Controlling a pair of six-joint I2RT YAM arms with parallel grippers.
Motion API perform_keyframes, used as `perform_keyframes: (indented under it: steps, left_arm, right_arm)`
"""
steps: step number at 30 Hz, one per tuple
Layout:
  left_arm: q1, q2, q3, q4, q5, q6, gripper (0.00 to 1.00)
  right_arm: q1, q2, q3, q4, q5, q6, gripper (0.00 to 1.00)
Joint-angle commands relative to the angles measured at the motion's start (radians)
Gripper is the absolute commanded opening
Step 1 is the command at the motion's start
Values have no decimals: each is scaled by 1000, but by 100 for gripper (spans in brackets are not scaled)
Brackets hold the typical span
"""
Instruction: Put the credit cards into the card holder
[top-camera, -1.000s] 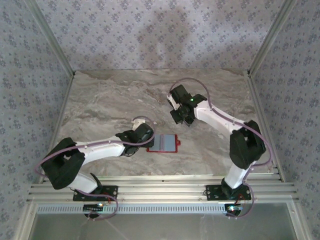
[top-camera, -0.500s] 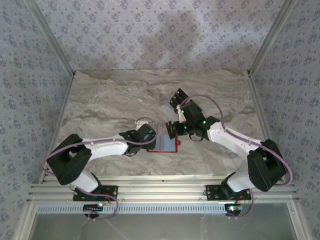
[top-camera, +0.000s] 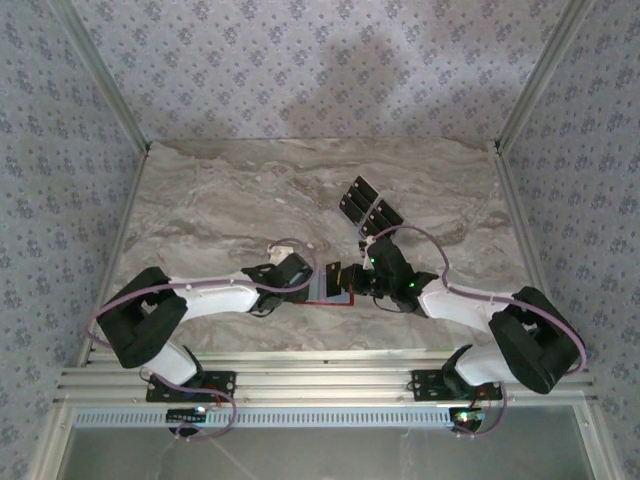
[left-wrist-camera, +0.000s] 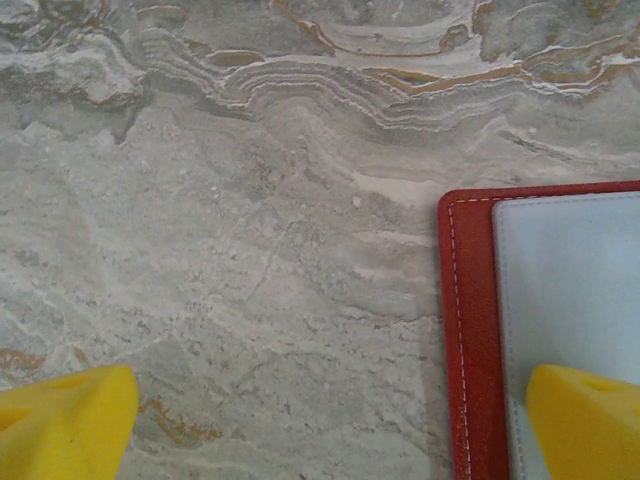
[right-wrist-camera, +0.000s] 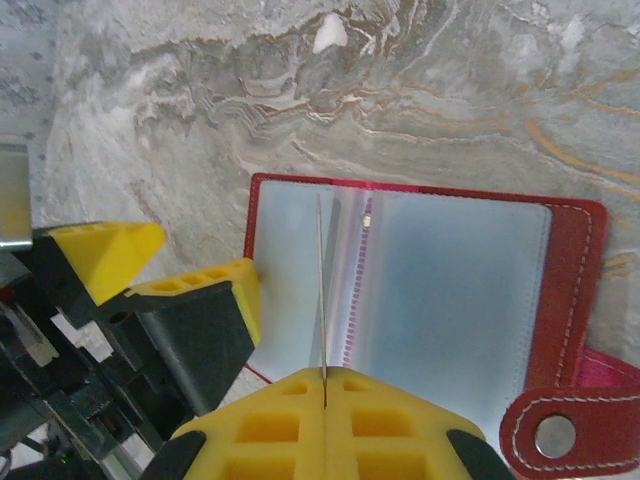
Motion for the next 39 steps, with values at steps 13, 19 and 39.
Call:
perform_keyframes:
  steps: [13,19,39]
  left_arm:
    - [-22,40,-14,-64,-34,-38,99]
    - [-22,39,-18,-61,-33,-39,99]
    - [-23,38,-24,-56,-33,-41,100]
  right_arm:
    - [17,85,-44,214,27,118,0]
    - [25,112,-59,243,27,131,0]
    - [34,187,-121,379,25,212,0]
